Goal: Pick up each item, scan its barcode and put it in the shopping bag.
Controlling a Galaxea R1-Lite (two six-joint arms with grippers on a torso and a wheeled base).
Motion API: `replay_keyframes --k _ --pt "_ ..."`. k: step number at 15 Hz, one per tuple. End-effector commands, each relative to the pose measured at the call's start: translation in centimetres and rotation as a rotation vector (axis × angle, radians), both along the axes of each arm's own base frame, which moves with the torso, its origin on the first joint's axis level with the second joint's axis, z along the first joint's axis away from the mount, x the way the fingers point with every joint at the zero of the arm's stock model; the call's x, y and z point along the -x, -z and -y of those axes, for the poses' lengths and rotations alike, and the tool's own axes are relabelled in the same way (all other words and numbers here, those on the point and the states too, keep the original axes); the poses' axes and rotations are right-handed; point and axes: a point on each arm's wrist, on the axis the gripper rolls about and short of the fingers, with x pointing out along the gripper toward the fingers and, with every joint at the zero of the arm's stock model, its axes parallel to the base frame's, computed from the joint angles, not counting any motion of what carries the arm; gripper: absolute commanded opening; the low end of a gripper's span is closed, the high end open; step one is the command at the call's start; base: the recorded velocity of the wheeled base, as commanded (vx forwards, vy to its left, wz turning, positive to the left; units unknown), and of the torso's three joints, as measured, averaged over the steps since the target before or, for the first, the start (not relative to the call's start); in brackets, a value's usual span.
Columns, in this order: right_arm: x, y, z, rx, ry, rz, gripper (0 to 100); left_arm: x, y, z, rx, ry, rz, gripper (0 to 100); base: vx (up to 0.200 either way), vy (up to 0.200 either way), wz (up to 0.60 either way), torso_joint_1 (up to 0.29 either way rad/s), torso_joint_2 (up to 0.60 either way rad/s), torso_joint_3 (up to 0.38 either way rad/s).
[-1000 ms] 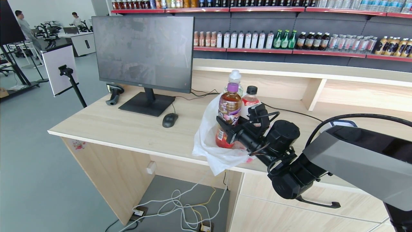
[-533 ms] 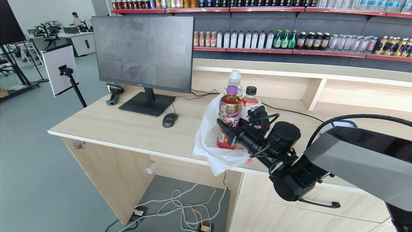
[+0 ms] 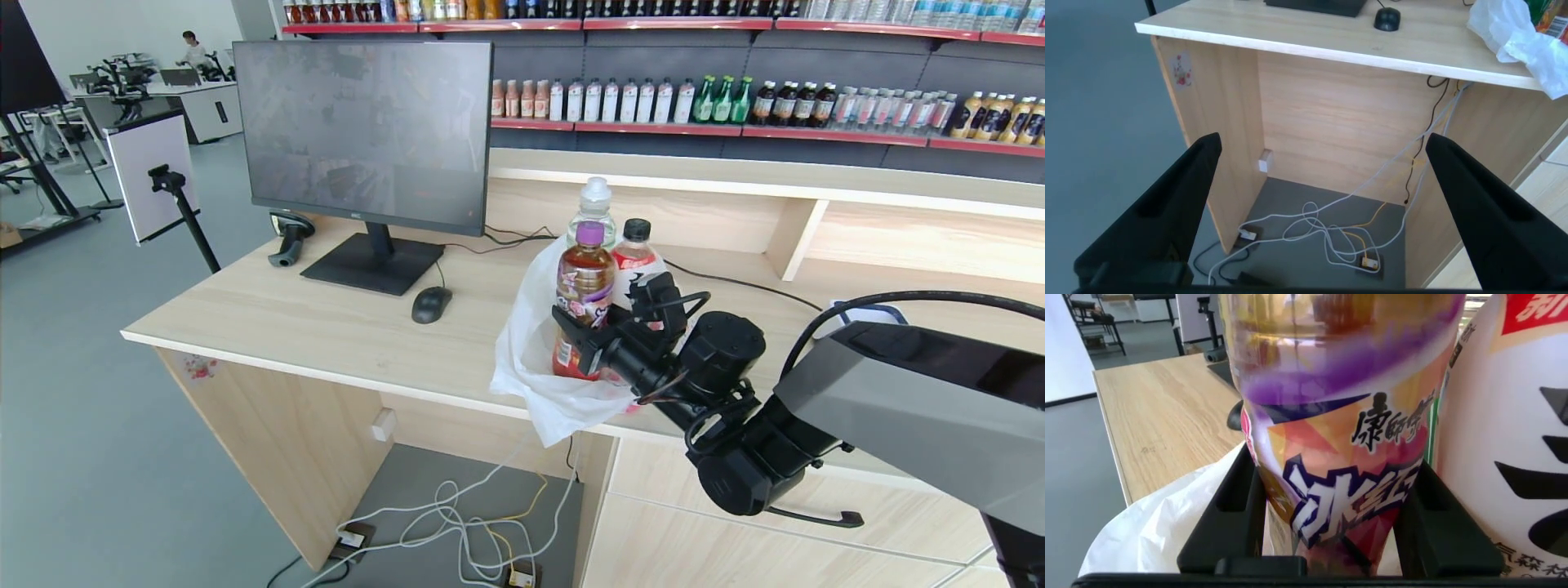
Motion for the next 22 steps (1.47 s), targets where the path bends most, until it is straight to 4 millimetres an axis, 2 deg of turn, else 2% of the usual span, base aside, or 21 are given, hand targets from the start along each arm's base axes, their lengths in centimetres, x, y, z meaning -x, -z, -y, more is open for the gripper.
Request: replay_keyframes --k 1,5,6,22 --pt "0.18 -0.13 0.08 0.000 -0.001 -0.002 0 0.00 0.00 0.00 0.000 0.000 0.001 100 0.000 0.000 0.00 0.000 0.00 0.000" --pt "0.38 0.17 0.19 0.009 -0.001 -0.014 0 0.00 0.00 0.00 0.000 0.000 0.001 100 0.000 0.000 0.00 0.000 0.00 0.000" --pt "0.40 0.20 0.20 0.010 -0.001 -0.015 100 0.00 0.00 0.00 0.001 0.000 0.001 100 0.000 0.000 0.00 0.000 0.00 0.000" --pt "1.18 0.13 0.36 0.018 -0.005 -0.032 100 0.00 0.00 0.00 0.001 0.000 0.001 100 0.000 0.000 0.00 0.000 0.00 0.000"
